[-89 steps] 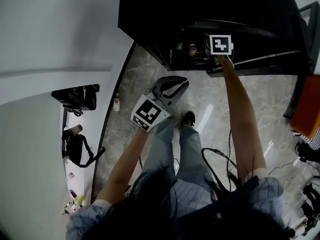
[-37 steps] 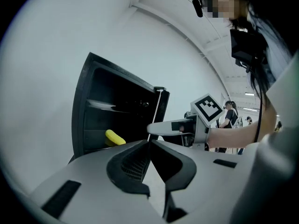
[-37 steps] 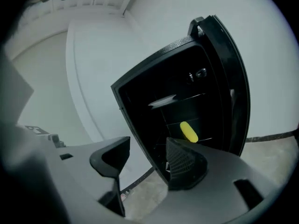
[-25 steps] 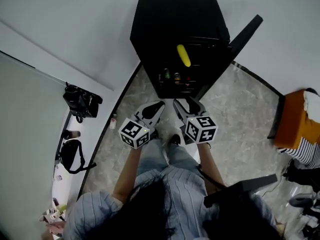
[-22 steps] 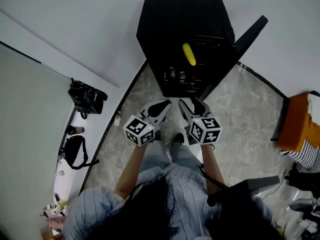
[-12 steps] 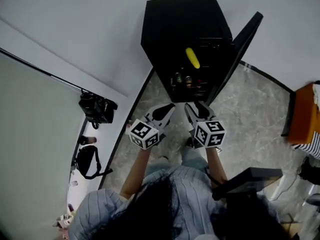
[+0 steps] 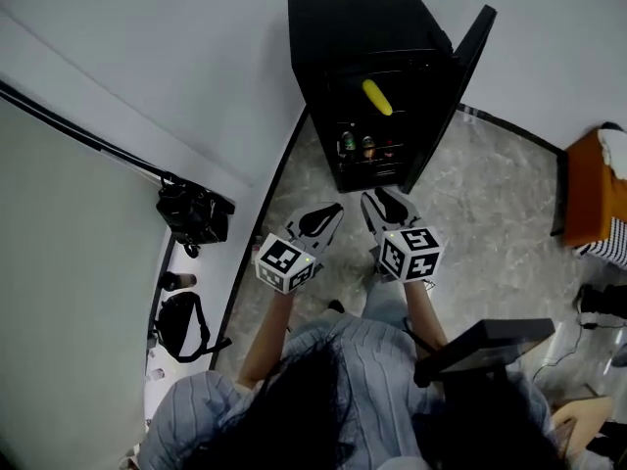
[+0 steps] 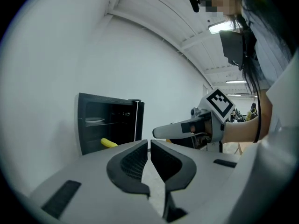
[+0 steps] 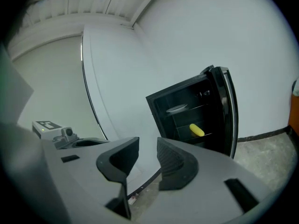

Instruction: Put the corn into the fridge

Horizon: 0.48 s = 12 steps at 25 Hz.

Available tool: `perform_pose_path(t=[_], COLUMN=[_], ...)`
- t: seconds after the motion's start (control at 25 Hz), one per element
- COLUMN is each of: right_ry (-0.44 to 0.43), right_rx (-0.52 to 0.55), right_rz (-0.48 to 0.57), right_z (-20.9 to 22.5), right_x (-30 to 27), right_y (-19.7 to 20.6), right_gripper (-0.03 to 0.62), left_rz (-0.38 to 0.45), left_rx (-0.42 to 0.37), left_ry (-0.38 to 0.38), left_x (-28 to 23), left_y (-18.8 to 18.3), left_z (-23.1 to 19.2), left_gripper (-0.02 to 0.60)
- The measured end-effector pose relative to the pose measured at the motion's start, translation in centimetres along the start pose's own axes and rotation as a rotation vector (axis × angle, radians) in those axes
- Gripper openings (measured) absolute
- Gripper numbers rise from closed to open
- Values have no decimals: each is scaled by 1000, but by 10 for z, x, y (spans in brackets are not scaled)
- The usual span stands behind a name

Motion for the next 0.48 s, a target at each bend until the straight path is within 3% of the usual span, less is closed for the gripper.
perform_pose_path(t=[0.16, 0.48], right_ry=[18, 63], right_rx=[38, 15], right_rz=[13, 41], right_z=[-43, -103], right_x=[19, 57], right_y=[19, 55], right_gripper=[123, 123], left_rz=[25, 44], left_rx=[-3, -8], left_ry=[21, 32], left_x=[42, 116], left_y=[13, 37], left_z=[11, 32], left_gripper=[11, 11])
Point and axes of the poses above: the fingertips, and each gripper's own axes: x backward along the fingers, z to its right, y out of its underside, the point moved 9 cm from there along x, backward along the fingers, and after that the axes turned 4 degrees about y, right-handed, at the moved point
